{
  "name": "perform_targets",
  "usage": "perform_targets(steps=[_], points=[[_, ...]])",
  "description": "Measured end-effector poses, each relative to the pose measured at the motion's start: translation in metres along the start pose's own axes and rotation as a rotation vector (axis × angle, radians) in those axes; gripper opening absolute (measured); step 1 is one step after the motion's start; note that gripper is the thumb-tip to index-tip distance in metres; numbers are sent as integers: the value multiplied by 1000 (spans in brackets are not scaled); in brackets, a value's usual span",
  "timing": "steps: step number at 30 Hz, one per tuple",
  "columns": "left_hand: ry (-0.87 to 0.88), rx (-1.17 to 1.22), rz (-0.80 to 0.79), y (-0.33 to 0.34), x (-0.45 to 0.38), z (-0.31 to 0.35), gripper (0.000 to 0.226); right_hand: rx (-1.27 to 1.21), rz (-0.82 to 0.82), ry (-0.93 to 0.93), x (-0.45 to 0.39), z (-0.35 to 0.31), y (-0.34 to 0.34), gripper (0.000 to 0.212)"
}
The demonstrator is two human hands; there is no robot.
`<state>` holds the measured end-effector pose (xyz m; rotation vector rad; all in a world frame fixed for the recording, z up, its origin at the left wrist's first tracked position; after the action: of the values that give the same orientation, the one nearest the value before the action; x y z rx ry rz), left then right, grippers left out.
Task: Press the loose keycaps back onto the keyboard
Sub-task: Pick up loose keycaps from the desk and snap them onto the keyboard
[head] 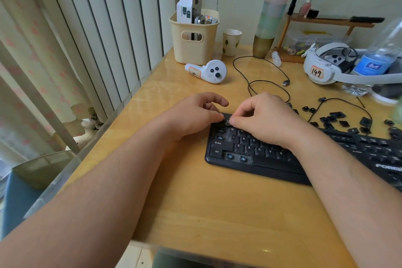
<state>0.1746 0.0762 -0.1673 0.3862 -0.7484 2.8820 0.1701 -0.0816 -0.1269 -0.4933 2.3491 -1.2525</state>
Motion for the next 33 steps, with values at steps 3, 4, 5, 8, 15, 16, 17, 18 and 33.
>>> perform_targets(steps=[3,4,5,8,15,16,17,18,33], points=[[9,-2,-2,0,0,-1,25,49,-24,-6,1,-2,0,14],[12,-3,-3,1,0,-1,25,65,-25,-14,1,-3,0,14],[16,-5,-4,1,0,-1,25,72,-21,-21,0,-4,1,13],[24,-14,-2,1,0,0,26,13,7,-21,-1,-4,2,11],[17,-28,13,-1,2,2,33,3,6,-48,0,-11,4,10],[13,-31,14,-1,2,2,34,21,0,-54,1,-12,4,9],[12,-34,14,-1,3,3,35,51,-6,-62,1,-15,4,9],[11,-35,15,0,3,3,35,99,-14,-78,0,-17,4,9],[-5,-17,16,-2,4,-1,32,341,-228,-140,-15,-31,4,7]])
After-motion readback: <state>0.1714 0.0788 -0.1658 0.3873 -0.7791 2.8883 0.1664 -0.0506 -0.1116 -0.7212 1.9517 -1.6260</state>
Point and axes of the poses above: each hand's wrist, its own x-axis away from the middle knuckle, its own y-axis out of the palm, z = x × y, the point moved 9 cm from there along -x, towards the middle knuckle, and after that the axes turned 15 degrees about -y, right-handed, at the moved point
